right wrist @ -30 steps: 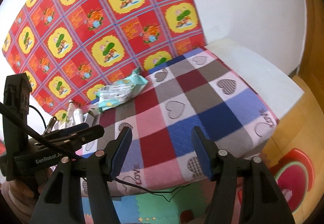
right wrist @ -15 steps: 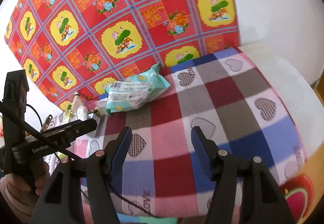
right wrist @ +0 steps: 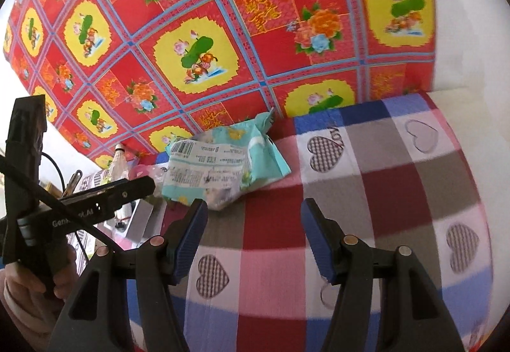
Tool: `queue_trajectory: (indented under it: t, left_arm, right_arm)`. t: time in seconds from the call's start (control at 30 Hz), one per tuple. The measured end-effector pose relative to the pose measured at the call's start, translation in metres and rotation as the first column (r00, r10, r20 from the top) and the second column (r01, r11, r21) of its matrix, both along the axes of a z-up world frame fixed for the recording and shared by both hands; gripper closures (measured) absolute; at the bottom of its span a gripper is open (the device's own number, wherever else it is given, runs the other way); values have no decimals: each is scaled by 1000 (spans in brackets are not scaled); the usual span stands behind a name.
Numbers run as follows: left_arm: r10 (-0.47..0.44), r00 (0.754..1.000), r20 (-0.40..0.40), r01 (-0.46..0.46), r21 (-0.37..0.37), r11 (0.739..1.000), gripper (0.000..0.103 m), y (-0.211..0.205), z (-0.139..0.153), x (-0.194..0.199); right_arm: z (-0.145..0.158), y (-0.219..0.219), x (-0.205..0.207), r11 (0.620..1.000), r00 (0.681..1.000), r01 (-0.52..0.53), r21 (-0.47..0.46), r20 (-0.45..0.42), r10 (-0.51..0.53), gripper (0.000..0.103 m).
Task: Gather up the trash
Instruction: 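Lower both grippers around the teal wipes packet and close on it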
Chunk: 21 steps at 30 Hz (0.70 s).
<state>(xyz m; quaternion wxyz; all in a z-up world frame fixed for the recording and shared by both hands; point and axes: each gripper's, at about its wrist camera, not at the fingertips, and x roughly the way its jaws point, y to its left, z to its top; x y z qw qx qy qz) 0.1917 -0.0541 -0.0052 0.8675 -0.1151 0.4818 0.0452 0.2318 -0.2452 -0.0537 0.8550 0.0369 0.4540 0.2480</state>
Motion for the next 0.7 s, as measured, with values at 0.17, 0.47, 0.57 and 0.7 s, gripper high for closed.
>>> queue_trajectory:
  t: [0.17,0.47,0.57,0.7]
  left_arm:
    - [35,999,-11,-35,14,999,41,12,-9,30]
    - [70,996,-62,-64,92,994,41,21,-38,76]
    - [88,994,-66,-77,147,986,39,21,-46,84]
    - [92,991,-93,-81,114,990,39,26,-58,91]
  right_arm:
    - [-15,14,31,999,999,-25,-32,-26,24,41]
    - [-37,32,73,997,997,-55,-51,-64,52,41]
    - [-45,38,83,997,995,-64,-53,-79,60,41]
    - [-57,47,91,993,992,-85,-77,-97,77,41]
